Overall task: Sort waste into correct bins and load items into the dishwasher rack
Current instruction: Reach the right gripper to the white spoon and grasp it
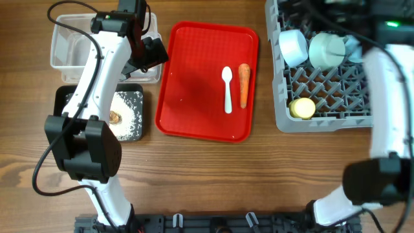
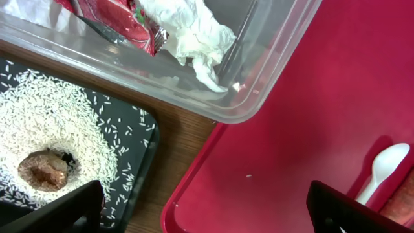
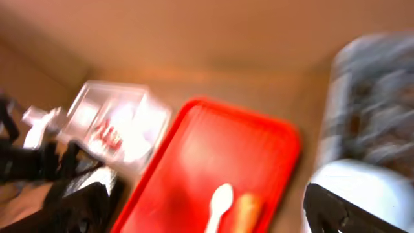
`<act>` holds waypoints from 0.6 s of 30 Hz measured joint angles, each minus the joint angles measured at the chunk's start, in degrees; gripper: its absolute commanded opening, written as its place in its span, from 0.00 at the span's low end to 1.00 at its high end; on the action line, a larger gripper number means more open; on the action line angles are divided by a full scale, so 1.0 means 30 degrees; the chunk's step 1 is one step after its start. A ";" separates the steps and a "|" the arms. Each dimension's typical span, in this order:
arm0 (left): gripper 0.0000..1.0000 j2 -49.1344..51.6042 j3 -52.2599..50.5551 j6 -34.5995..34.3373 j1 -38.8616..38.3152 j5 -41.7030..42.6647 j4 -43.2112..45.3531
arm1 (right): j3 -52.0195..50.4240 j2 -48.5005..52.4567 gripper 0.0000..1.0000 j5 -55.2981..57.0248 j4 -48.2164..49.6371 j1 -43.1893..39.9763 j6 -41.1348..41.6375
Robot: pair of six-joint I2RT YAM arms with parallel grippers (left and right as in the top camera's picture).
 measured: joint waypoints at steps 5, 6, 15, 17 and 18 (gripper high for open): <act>1.00 0.0000 0.0000 0.0000 0.0000 -0.0007 0.0000 | -0.0015 0.2754 0.98 0.4291 -0.0947 0.5238 0.1887; 1.00 0.0000 0.0000 0.0000 0.0000 0.0000 0.0000 | -0.0022 0.3322 0.94 0.4962 -0.1027 0.6018 0.2302; 1.00 0.0000 0.0000 0.0000 0.0000 -0.0007 0.0000 | -0.0109 0.7038 0.76 0.7941 -0.2863 0.8473 0.5690; 1.00 0.0000 0.0000 0.0000 0.0000 -0.0007 0.0000 | -0.0255 0.7351 0.71 0.8298 -0.2426 0.8480 0.6266; 1.00 0.0000 0.0000 0.0000 0.0000 -0.0007 0.0000 | -0.0452 0.7431 0.70 0.8393 -0.2135 0.8473 0.6586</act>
